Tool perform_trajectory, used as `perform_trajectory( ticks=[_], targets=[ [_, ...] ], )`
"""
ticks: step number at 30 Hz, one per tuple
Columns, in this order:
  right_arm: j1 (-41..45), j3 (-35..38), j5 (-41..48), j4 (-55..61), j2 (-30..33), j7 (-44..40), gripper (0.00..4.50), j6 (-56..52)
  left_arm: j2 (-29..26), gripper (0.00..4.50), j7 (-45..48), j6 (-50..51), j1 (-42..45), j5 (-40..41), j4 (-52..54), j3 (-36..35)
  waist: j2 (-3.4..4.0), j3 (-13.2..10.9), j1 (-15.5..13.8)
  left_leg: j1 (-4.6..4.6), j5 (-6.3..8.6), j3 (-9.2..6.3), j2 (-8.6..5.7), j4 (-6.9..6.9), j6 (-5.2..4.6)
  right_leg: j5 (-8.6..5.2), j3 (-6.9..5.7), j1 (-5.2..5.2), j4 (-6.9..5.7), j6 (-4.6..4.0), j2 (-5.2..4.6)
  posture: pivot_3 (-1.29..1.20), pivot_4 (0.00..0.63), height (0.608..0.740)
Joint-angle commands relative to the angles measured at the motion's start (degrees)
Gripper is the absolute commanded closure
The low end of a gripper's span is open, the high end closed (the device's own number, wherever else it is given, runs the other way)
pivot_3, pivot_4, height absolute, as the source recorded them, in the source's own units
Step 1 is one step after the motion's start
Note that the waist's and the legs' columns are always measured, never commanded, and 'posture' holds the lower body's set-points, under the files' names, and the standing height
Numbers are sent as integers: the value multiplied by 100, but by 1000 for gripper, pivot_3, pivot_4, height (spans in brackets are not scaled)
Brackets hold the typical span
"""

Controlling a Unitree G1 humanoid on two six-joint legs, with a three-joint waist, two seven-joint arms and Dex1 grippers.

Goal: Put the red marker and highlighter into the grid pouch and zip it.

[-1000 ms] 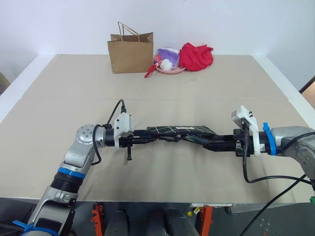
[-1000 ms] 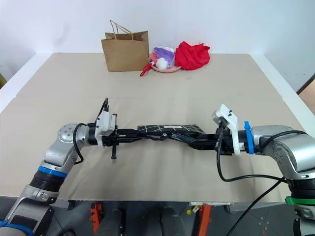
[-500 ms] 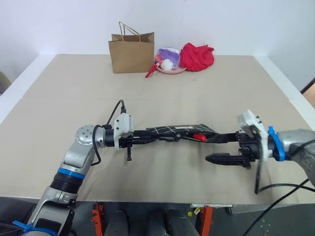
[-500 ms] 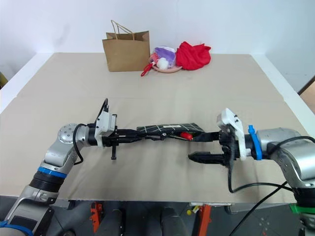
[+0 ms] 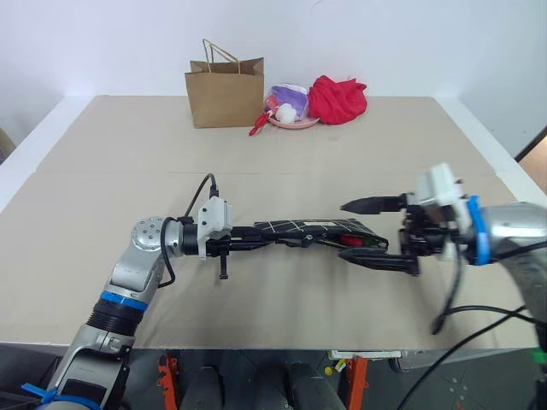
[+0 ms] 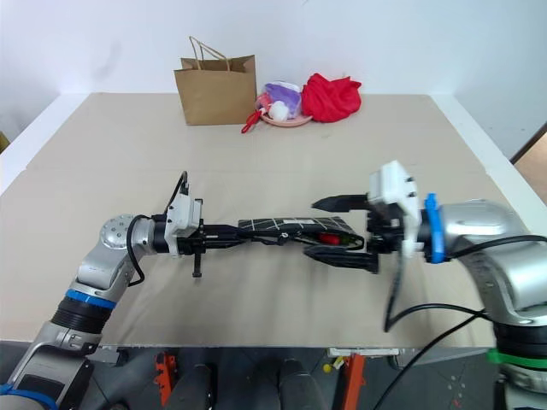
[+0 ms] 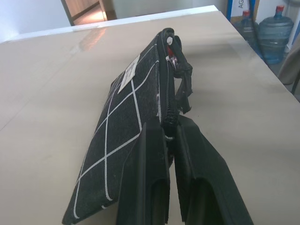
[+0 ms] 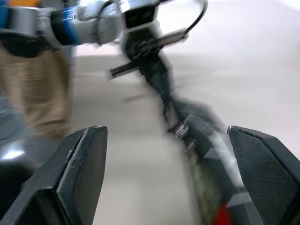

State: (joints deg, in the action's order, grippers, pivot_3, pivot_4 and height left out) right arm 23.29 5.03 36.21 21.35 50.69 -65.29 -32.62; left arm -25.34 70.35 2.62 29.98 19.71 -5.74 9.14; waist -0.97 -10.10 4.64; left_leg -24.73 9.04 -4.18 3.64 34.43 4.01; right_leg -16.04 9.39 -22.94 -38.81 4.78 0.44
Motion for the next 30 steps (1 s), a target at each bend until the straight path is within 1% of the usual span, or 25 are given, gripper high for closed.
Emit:
perform_trajectory(
  ticks=[1,5,13,17,19,20,23,26,27,28,30],
  targets=[
    [110,-319,-669,-241,-376,203,67,894,18,4500,-14,54,86,136,243,-76,0,0,-12,-2,0,0,0,-2,0,-2,0,-2,0,2,0,0,150,740],
    [-29,-529,-1004,-398,-729,98,67,1701,-20,4500,-28,183,104,208,394,-101,1,0,-20,-8,2,-1,0,-8,-2,-9,-2,-5,0,2,0,0,150,740],
    [-89,-559,-1203,-518,-861,42,67,2236,-62,4500,-45,262,56,195,527,-120,1,0,-21,0,1,-1,0,-4,-1,-6,-3,0,-5,-2,0,0,150,740],
    [-152,-584,-1454,-827,-944,56,67,2723,-70,4500,-68,303,49,198,586,-123,1,0,-20,1,0,-1,0,-1,0,-3,-3,2,-5,-2,0,0,150,740],
    [-168,-611,-1567,-954,-946,11,570,2929,-74,4500,-75,322,52,202,605,-125,1,0,-20,1,0,-1,0,-1,0,-3,-3,3,-5,-2,0,0,150,740],
    [-189,-629,-1630,-1019,-938,-22,675,3048,-77,4500,-77,325,50,201,614,-124,1,0,-20,1,0,-1,0,-1,0,-3,-3,3,-5,-2,0,0,150,740],
    [-223,-601,-1670,-1163,-997,12,2169,3255,-86,4500,-80,350,60,204,638,-129,1,0,-20,1,0,-1,0,-3,0,-4,-3,2,-6,-2,0,0,150,740],
    [-236,-563,-1633,-1231,-992,-8,3820,3349,-92,4500,-85,370,64,197,651,-134,1,0,-19,1,0,-1,0,-3,0,-4,-3,3,-6,-2,0,0,150,740],
    [-241,-544,-1599,-1228,-988,-13,4291,3349,-96,4500,-86,372,60,192,654,-133,1,0,-19,1,0,-1,0,-3,0,-4,-3,3,-6,-2,0,0,150,740],
    [-250,-526,-1563,-1216,-984,-20,4449,3353,-99,4500,-86,376,57,189,657,-132,1,0,-19,1,0,-1,0,-2,0,-4,-3,3,-6,-2,0,0,150,740],
    [-256,-499,-1445,-1154,-986,-33,4449,3282,-109,4500,-80,370,51,184,649,-132,1,0,-19,2,0,-2,0,-2,0,-4,-3,3,-8,-2,0,0,150,740]
  ],
)
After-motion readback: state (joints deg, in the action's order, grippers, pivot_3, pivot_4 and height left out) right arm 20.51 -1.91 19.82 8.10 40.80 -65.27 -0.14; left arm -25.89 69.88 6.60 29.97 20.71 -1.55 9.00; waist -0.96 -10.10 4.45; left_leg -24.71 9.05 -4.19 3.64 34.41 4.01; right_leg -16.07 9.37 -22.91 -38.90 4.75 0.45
